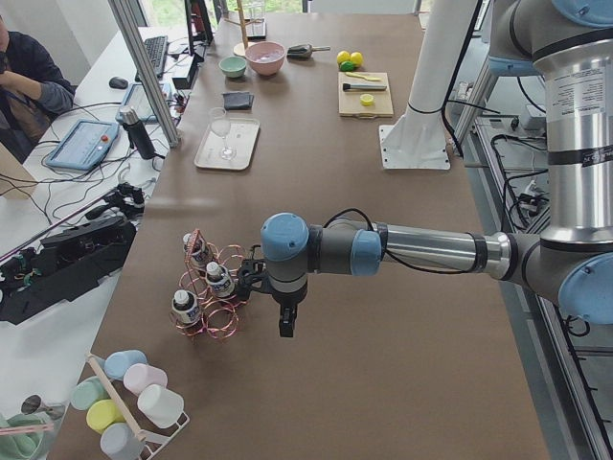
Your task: Take tea from basket to plate
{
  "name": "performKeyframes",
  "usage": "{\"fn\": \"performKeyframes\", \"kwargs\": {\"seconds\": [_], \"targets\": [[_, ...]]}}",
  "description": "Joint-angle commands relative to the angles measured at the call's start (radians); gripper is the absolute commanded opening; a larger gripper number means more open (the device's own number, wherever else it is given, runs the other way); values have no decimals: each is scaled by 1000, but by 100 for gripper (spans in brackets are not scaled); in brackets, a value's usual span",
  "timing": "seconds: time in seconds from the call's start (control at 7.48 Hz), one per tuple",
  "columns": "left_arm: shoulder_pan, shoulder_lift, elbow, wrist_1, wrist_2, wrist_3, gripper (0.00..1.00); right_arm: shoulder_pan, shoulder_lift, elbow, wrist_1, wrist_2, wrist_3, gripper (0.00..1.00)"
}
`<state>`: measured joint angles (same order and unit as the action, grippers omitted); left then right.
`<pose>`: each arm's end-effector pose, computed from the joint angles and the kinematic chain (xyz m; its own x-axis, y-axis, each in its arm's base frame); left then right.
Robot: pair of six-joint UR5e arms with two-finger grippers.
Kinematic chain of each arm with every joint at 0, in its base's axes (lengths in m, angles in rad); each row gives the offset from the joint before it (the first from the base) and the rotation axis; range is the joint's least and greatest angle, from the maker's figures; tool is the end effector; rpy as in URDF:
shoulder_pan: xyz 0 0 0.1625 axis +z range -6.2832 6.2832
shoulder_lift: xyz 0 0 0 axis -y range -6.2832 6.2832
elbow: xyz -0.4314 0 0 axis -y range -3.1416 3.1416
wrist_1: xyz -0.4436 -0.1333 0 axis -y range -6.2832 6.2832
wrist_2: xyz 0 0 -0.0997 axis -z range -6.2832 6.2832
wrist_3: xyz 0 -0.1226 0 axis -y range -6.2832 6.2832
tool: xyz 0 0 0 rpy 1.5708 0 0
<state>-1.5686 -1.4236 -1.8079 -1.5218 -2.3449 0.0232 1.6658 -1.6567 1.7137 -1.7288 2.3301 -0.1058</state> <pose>-0.0465 -0.4818 0.6329 0.7147 0.0533 -0.6974 -0.0188 0.9982 0.0571 0.0957 -0.4892 0.6656 0.7214 0.0325 0.6917 -0.0183 0.9994 -0.0279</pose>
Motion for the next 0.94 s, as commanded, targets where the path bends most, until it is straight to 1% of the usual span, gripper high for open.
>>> {"fn": "performKeyframes", "kwargs": {"seconds": [0.0, 0.67, 0.8], "targets": [[-1, -1, 7, -3, 1, 6, 98, 0, 0, -2, 0, 0, 0, 100], [-13, 8, -7, -3, 1, 6, 98, 2, 0, 1, 0, 0, 0, 100], [-13, 6, 13, -9, -1, 8, 98, 5, 0, 0, 0, 0, 0, 100]]}}
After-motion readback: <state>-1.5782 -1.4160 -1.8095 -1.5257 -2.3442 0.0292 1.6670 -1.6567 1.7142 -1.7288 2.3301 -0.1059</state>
